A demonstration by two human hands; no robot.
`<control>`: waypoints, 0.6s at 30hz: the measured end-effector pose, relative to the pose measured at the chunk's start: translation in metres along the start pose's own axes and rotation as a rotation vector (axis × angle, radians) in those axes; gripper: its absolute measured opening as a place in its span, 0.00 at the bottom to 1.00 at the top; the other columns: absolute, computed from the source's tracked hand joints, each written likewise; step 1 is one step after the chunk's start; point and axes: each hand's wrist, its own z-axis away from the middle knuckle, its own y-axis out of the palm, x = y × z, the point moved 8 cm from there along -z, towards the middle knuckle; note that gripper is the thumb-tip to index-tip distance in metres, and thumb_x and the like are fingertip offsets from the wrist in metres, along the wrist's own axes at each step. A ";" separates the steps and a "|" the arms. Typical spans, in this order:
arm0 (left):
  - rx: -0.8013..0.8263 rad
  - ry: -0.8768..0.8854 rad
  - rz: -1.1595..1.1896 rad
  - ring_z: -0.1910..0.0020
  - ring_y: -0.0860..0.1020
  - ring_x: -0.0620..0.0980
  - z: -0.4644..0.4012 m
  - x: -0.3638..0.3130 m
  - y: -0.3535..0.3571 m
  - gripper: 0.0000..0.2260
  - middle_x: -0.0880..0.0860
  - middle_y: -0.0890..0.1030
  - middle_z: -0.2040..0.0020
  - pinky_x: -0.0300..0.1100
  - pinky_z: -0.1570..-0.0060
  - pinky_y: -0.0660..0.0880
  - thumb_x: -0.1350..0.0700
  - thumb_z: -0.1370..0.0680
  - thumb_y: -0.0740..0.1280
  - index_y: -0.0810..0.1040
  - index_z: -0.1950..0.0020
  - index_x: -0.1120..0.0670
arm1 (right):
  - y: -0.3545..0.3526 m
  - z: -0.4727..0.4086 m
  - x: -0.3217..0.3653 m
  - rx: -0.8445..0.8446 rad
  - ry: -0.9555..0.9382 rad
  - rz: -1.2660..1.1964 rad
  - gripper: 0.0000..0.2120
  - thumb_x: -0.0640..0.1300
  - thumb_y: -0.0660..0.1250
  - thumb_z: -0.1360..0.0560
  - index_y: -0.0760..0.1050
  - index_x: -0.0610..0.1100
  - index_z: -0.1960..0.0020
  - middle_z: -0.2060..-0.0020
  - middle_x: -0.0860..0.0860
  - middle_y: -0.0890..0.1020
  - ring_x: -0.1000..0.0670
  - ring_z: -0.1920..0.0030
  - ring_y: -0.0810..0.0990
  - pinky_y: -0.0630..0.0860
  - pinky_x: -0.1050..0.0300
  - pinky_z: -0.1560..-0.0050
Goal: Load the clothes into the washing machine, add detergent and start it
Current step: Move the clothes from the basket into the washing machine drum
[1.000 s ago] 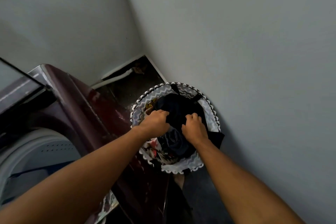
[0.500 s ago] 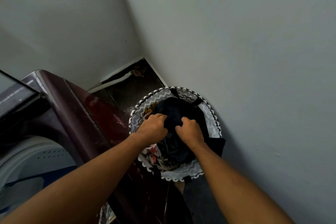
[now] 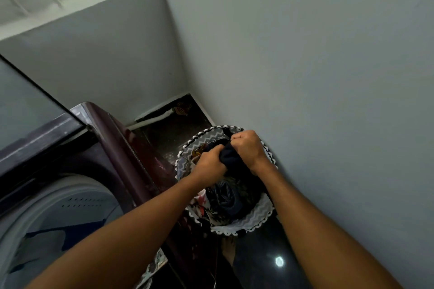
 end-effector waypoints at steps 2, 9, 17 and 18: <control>-0.083 -0.048 0.122 0.60 0.81 0.57 0.009 -0.006 -0.016 0.05 0.55 0.82 0.59 0.52 0.62 0.77 0.55 0.25 0.68 0.78 0.51 0.53 | -0.006 0.001 0.014 0.051 0.019 -0.022 0.05 0.42 0.60 0.40 0.65 0.45 0.74 0.76 0.49 0.65 0.52 0.71 0.62 0.58 0.57 0.69; -0.359 -0.177 0.495 0.60 0.84 0.57 0.052 -0.014 -0.080 0.06 0.59 0.84 0.61 0.58 0.62 0.82 0.57 0.30 0.64 0.81 0.61 0.56 | 0.009 0.039 0.014 0.598 0.235 0.188 0.21 0.38 0.64 0.39 0.76 0.44 0.46 0.58 0.45 0.77 0.50 0.59 0.75 0.72 0.56 0.57; -0.448 0.013 0.566 0.59 0.84 0.55 0.108 -0.052 -0.143 0.09 0.58 0.84 0.61 0.52 0.58 0.83 0.55 0.28 0.64 0.81 0.59 0.58 | 0.019 0.034 0.061 0.357 0.089 0.599 0.11 0.46 0.64 0.44 0.78 0.43 0.64 0.62 0.41 0.83 0.42 0.61 0.80 0.80 0.43 0.56; -0.438 0.036 0.536 0.59 0.84 0.55 0.114 -0.054 -0.151 0.09 0.57 0.84 0.61 0.52 0.58 0.83 0.53 0.29 0.64 0.81 0.59 0.57 | 0.018 0.034 0.077 0.350 0.069 0.642 0.06 0.46 0.62 0.45 0.75 0.44 0.71 0.66 0.41 0.82 0.44 0.65 0.78 0.79 0.45 0.59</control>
